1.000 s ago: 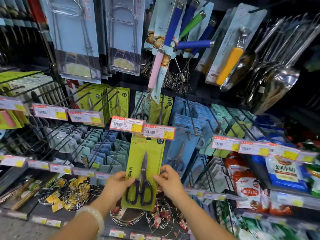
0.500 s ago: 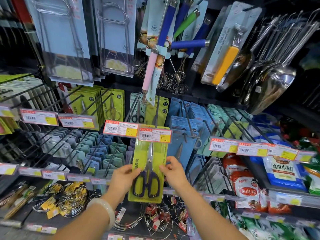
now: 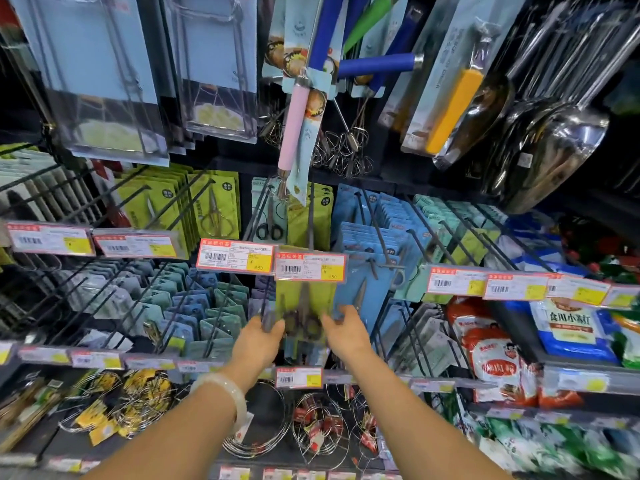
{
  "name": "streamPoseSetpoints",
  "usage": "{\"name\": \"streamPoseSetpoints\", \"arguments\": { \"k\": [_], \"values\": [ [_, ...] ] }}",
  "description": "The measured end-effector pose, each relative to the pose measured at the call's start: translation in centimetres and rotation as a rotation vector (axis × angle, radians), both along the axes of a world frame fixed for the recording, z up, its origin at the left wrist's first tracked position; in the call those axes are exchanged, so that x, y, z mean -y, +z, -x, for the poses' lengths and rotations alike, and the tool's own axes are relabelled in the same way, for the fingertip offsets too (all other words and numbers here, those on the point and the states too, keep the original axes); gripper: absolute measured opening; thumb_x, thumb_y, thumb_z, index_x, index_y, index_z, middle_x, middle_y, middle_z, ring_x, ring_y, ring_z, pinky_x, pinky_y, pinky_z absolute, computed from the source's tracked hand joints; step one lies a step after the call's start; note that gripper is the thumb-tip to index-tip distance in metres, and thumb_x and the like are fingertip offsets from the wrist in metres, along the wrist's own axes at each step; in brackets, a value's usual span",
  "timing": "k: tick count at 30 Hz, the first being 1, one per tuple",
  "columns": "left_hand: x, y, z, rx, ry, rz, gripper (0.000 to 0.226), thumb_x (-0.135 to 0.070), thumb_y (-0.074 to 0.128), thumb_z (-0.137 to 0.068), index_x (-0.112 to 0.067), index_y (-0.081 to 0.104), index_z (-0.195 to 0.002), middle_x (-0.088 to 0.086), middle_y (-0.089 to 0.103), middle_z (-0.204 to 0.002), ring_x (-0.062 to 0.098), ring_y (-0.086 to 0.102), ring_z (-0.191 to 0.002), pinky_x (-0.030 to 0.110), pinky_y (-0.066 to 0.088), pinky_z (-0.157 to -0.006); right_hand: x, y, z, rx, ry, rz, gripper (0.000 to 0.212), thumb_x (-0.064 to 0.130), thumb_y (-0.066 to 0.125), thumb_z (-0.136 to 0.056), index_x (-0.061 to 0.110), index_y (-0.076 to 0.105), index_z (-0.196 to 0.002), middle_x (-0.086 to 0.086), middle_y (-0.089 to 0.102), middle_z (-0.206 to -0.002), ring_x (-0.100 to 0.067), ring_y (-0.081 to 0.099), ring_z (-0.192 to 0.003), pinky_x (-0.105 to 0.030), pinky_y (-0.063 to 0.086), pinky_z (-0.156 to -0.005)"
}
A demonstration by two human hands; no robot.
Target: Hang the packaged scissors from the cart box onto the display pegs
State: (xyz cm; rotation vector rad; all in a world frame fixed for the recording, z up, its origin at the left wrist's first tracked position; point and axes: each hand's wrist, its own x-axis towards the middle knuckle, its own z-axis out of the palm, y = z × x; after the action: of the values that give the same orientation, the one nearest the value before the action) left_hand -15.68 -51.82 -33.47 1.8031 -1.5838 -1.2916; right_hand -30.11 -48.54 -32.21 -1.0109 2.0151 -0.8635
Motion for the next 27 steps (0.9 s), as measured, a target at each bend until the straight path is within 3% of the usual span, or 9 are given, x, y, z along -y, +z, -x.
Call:
{"name": "streamPoseSetpoints", "arguments": {
  "k": [5,8,12,15,18,27],
  "values": [
    [-2.8,-1.4,1.5,0.227,-0.269,0.078,0.062,-0.032,0.054,-0.093,-0.008,0.030,-0.145,0.015,0.049,-0.140,0.029,0.049,-0.126,0.033,0.041,-0.100,-3.9,-1.7,1.1,-0.132,0.040,-0.107,0.047,0.028,0.047,-0.097,0.005,0.036,-0.136,-0.014,0.052,-0.131,-0.028,0.052,-0.118,-0.032,0.041,-0.094],
    [-4.6,-2.1,3.4,0.401,-0.498,0.158,0.071,-0.034,0.055,-0.091,-0.011,0.021,-0.148,0.013,0.036,-0.149,0.028,0.037,-0.135,0.034,0.035,-0.109,-7.2,-2.7,2.8,-0.257,0.091,-0.173,0.043,0.025,0.050,-0.095,0.008,0.040,-0.133,-0.013,0.054,-0.125,-0.027,0.054,-0.106,-0.032,0.042,-0.087],
    [-7.5,-1.2,7.7,0.586,-0.734,0.324,0.080,-0.040,0.055,-0.089,-0.014,0.011,-0.150,0.010,0.014,-0.157,0.027,0.014,-0.146,0.040,0.018,-0.119,-12.0,-3.3,6.2,-0.562,0.171,-0.271,0.058,0.029,0.052,-0.093,0.010,0.027,-0.143,-0.014,0.034,-0.148,-0.029,0.030,-0.137,-0.040,0.030,-0.112],
    [-10.8,0.7,11.9,0.645,-0.882,0.394,0.080,-0.037,0.054,-0.091,-0.017,0.004,-0.151,0.010,0.002,-0.159,0.027,0.001,-0.147,0.042,0.008,-0.120,-16.4,-2.6,9.6,-0.713,0.200,-0.336,0.071,0.031,0.054,-0.091,0.013,0.015,-0.148,-0.010,0.014,-0.157,-0.028,0.011,-0.145,-0.043,0.014,-0.118],
    [-14.9,2.3,17.3,0.678,-1.010,0.462,0.079,-0.030,0.054,-0.092,-0.018,0.003,-0.151,0.009,-0.004,-0.159,0.027,-0.005,-0.147,0.043,0.005,-0.119,-21.5,-1.4,13.9,-0.786,0.131,-0.345,0.071,0.032,0.053,-0.091,0.015,0.014,-0.148,-0.008,0.013,-0.156,-0.027,0.008,-0.145,-0.045,0.011,-0.118],
    [-31.4,5.0,35.8,0.654,-1.265,0.709,0.073,-0.028,0.051,-0.091,-0.017,0.009,-0.150,0.010,0.006,-0.158,0.030,0.005,-0.146,0.045,0.010,-0.118,-39.5,2.0,28.8,-0.840,-0.084,-0.467,0.072,0.027,0.049,-0.093,0.013,0.007,-0.150,-0.011,0.009,-0.157,-0.032,0.006,-0.146,-0.049,0.011,-0.117]
  ]
}}
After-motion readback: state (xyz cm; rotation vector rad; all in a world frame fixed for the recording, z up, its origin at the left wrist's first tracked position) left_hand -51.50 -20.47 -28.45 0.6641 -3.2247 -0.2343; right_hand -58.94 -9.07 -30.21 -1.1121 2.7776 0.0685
